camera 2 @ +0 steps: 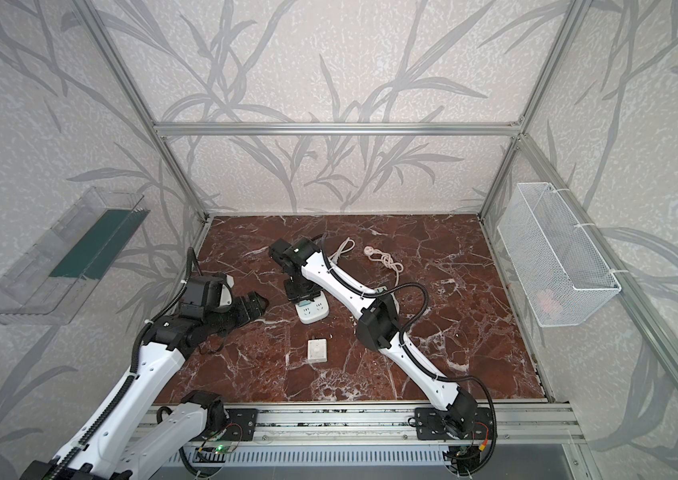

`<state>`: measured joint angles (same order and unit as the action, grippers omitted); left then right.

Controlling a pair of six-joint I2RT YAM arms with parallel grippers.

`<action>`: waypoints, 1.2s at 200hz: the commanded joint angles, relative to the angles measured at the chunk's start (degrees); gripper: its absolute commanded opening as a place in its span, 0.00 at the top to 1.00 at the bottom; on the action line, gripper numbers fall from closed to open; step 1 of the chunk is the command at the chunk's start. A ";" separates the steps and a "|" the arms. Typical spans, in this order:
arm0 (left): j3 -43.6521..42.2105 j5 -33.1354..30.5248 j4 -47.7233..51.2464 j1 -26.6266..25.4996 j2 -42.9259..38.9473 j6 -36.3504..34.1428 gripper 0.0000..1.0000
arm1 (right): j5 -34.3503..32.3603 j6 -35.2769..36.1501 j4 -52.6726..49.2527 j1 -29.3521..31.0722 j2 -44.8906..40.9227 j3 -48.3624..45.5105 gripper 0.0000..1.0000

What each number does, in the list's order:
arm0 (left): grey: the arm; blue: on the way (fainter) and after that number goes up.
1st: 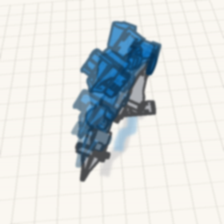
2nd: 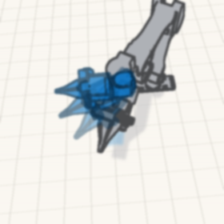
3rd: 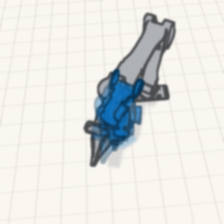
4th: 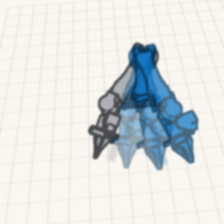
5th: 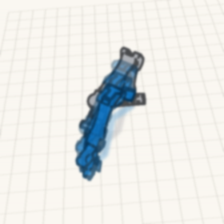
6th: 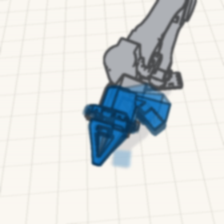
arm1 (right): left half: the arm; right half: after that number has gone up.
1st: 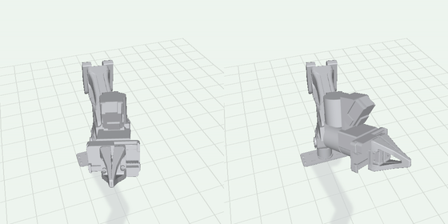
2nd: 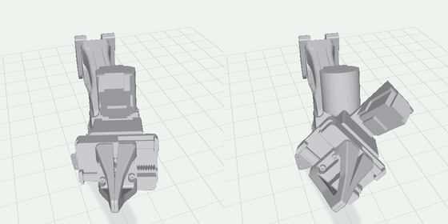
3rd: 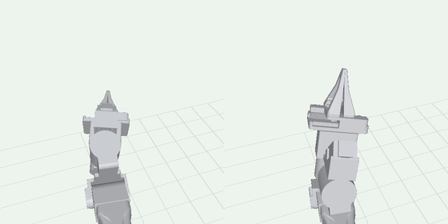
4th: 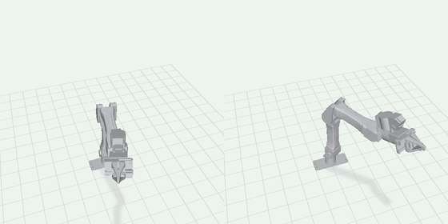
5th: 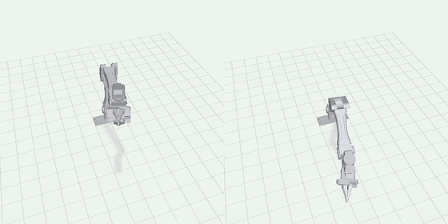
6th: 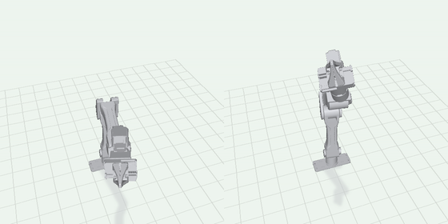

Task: Insert the plug
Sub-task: 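Press the teal charger down into the strip socket with right gripper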

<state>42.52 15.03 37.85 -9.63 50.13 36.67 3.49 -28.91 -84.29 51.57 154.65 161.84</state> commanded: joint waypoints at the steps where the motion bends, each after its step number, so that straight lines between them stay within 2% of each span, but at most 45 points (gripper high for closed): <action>1: -0.33 0.43 -0.09 0.31 -0.03 -0.19 0.02 | -1.17 0.51 -3.12 0.28 7.36 -3.63 1.00; 72: 0.01 0.93 -0.39 0.31 0.17 -0.37 0.02 | -0.41 3.77 -8.47 -1.23 -0.49 -7.41 1.00; 117: -0.29 0.65 -0.20 0.31 -0.74 -0.28 0.02 | -2.44 5.31 -7.21 -1.44 -8.08 -17.88 1.00; 184: -0.24 0.71 0.10 0.31 -0.83 -0.45 0.02 | -0.69 5.79 -10.70 -2.26 -1.69 -11.00 1.00; 240: -0.01 1.65 -0.70 0.25 0.58 -0.37 0.02 | 2.35 5.35 -6.37 -2.93 0.88 -17.52 1.00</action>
<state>42.50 16.23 37.63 -9.63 50.43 36.64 4.89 -23.57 -91.31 48.90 149.40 149.18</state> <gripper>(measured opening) 0.980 0.434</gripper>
